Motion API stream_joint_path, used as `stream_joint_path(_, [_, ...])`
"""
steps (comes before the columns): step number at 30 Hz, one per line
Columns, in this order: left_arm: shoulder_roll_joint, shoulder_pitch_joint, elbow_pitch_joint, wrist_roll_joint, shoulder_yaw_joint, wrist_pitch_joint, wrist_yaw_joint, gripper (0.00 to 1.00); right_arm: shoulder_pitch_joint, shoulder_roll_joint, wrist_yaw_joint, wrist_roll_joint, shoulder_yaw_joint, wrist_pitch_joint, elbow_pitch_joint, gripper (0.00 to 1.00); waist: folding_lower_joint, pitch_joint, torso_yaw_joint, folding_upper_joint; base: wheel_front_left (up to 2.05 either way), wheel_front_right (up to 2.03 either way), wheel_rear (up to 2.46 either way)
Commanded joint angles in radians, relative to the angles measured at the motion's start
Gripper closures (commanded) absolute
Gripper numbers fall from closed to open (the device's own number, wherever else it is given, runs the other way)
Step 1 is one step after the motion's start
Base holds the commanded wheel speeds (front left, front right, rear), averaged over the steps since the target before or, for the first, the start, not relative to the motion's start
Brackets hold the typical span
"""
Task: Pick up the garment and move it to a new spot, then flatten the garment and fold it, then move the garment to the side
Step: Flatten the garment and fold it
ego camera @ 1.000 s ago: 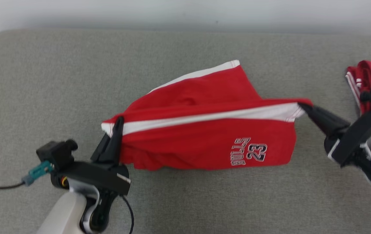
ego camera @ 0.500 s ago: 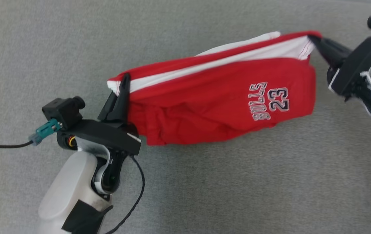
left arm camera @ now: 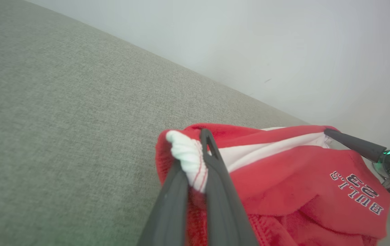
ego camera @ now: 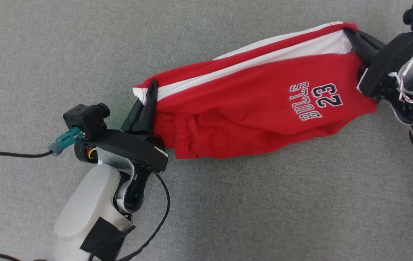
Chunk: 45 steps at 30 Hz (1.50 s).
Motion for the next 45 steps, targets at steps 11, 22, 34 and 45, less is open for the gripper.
stream_joint_path(11, [0.036, 0.064, 0.063, 0.049, -0.015, -0.03, 0.007, 0.0, 0.077, -0.009, -0.002, 0.063, 0.057, -0.114, 0.007, 0.0, -0.0002, -0.121, -0.034, -0.0002, 0.0, 0.0, 0.0])
stream_joint_path(22, [0.088, 0.256, -0.09, 0.172, 0.024, -0.046, 0.09, 0.0, 0.245, -0.037, -0.002, 0.058, 0.07, -0.271, 0.014, 0.0, -0.0002, -0.255, -0.049, -0.0002, 0.0, 0.0, 0.0])
stream_joint_path(34, [0.02, 0.532, -0.355, 0.416, 0.25, -0.047, 0.121, 0.0, 0.476, 0.011, -0.002, -0.15, -0.25, -0.276, -0.031, 0.0, -0.0002, -0.302, -0.062, -0.0002, 0.0, 0.0, 0.0])
stream_joint_path(45, [-0.077, 0.661, -0.426, 0.55, 0.351, -0.047, 0.071, 0.0, 0.558, 0.109, -0.002, -0.327, -0.421, -0.276, -0.006, 0.0, -0.0002, -0.295, -0.019, -0.0002, 0.0, 0.0, 0.0])
